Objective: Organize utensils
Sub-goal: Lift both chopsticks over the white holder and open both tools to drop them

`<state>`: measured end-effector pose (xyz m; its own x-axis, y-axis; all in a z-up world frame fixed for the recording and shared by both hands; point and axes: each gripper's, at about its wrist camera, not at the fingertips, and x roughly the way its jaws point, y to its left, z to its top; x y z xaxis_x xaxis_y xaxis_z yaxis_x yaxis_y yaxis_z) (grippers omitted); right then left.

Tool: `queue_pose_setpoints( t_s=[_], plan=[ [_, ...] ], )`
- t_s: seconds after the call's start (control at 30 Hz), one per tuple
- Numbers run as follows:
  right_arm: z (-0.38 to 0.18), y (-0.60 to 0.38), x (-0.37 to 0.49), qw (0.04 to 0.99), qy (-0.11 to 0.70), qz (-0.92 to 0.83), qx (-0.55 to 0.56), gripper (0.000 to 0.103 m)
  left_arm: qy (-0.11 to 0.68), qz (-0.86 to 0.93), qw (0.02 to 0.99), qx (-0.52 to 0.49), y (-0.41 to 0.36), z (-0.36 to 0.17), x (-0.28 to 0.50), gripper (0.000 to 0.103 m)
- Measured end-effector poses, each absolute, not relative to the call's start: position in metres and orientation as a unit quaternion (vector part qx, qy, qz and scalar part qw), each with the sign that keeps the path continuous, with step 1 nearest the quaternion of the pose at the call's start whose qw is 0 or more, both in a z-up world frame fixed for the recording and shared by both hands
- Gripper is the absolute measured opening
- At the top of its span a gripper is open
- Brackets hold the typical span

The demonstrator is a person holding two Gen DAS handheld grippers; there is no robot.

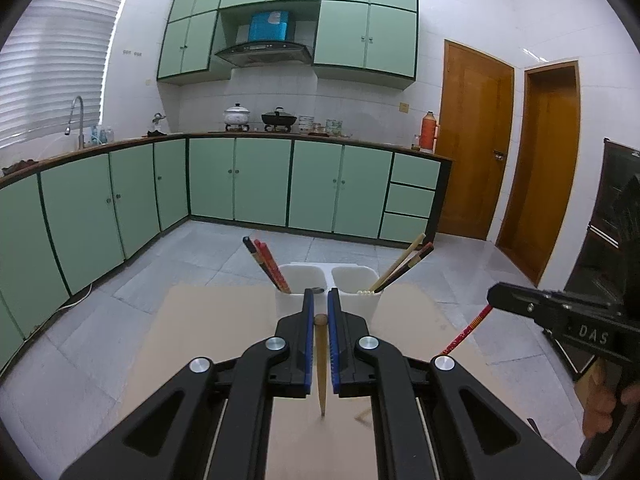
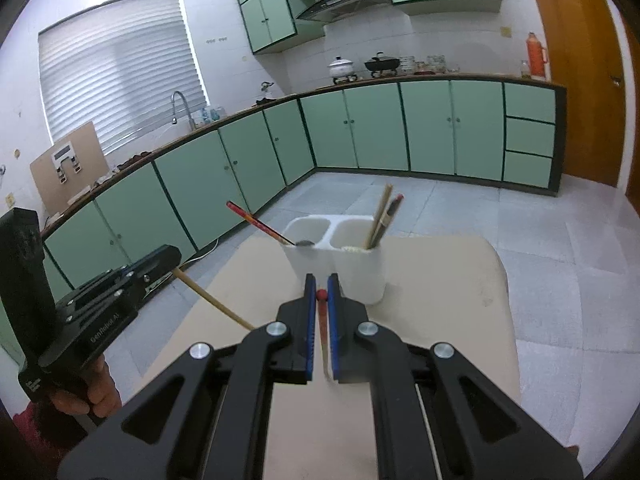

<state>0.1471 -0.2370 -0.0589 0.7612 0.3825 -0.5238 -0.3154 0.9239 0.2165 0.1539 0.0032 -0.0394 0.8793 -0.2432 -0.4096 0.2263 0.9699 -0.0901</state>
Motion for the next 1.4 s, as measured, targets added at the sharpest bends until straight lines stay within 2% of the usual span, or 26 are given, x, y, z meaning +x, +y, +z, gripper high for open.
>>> queue_pose_setpoints(
  t_s=[0.47,1.0,1.4],
  plan=[
    [-0.003,-0.237,0.161,0.938,0.263,0.223,0.039,0.005,0.189,-0.143,0.971,-0.022,0.007,-0.005,0.164,0.007],
    [0.081,-0.228,0.229,0.959,0.189,0.211,-0.005,0.005,0.066,-0.129,0.989,-0.007,0.000,0.096,0.219,0.007],
    [0.049,-0.227,0.287,0.961,0.204,0.186,-0.003,0.005,0.068,-0.108,0.992,-0.007,-0.016,0.069,0.287,0.007]
  ],
)
